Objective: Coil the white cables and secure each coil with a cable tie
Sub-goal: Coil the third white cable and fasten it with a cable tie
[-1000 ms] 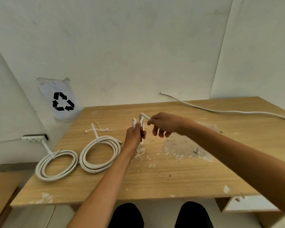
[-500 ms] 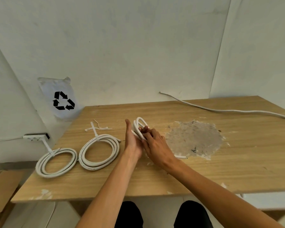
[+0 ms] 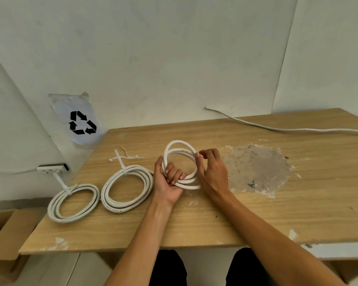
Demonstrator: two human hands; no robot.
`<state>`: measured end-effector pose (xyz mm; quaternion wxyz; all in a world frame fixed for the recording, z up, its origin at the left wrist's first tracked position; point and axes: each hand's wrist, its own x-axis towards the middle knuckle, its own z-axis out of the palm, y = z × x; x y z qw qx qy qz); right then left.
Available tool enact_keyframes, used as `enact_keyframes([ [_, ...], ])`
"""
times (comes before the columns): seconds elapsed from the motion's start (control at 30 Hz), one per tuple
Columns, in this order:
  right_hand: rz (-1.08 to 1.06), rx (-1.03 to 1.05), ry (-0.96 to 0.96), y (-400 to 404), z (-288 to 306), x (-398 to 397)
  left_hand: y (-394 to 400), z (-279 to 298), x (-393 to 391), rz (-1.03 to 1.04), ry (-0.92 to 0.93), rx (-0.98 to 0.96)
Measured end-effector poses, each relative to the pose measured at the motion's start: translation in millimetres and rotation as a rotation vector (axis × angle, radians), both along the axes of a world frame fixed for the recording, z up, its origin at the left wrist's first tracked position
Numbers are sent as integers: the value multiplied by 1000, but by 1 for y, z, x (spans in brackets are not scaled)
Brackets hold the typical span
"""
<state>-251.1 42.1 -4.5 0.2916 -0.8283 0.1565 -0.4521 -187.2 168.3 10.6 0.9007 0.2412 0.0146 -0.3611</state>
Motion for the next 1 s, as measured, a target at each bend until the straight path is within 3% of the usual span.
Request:
enact_keyframes([
  [0.1,52,-119,-169,-7,4,12,1,12,5,-7,-66,-19],
  [0.2,-187,-297,-279,-5,1,20,-3,16,16,78,-48,-16],
  [0.3,-356,-295,-281,2,-3,24,-9,21,28,208,13,38],
  [0.4,-351,2,-210,9,1,23,-11,33,45,328,71,16],
  [0.53,20,878,-120,29,22,31,-20,47,51,298,14,21],
  [0.6,84,1133,-130,24,34,41,-23,47,46,232,-27,26],
  [0.8,364,1279,19,5,44,36,-15,33,30,0,-210,139],
  [1.0,430,1075,155,-1,16,29,-2,31,20,-160,-336,348],
])
